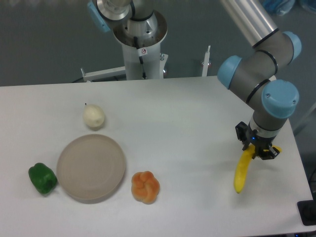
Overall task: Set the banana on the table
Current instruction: 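Carry the banana over the table and lower it onto the surface, then open the gripper to release the banana and lift away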
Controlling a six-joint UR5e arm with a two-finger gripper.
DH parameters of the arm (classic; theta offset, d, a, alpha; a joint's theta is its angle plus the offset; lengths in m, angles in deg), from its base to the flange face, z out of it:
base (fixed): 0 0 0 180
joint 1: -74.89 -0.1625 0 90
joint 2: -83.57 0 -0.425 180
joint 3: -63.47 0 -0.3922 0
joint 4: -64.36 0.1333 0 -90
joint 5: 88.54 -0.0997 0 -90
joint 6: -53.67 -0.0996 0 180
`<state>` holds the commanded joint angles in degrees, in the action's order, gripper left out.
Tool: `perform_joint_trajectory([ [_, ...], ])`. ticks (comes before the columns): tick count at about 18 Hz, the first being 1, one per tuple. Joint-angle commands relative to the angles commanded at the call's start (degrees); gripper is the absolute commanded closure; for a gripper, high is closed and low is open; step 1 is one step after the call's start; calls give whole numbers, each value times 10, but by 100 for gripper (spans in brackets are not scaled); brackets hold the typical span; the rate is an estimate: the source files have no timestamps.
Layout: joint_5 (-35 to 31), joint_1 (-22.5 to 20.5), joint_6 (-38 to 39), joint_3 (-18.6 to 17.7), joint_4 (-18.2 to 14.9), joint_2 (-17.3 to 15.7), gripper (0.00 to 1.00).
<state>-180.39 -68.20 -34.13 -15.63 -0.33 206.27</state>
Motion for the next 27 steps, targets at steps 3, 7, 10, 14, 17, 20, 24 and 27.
perform_joint_trajectory([
  [3,-4,6,-8,-46,7,-32,100],
  [7,4,25,-112,-153,15,-93,100],
  [10,6,54,-154,-237,31,-144,100],
  [14,-1,86,-194,-320,33,-211,100],
  [17,-9,108,-195,-382,34,-253,100],
  [20,-19,112,-194,-414,42,-266,100],
  [24,-25,115,-190,-443,43,-265,96],
  [27,-23,124,-181,-446,45,-263,89],
])
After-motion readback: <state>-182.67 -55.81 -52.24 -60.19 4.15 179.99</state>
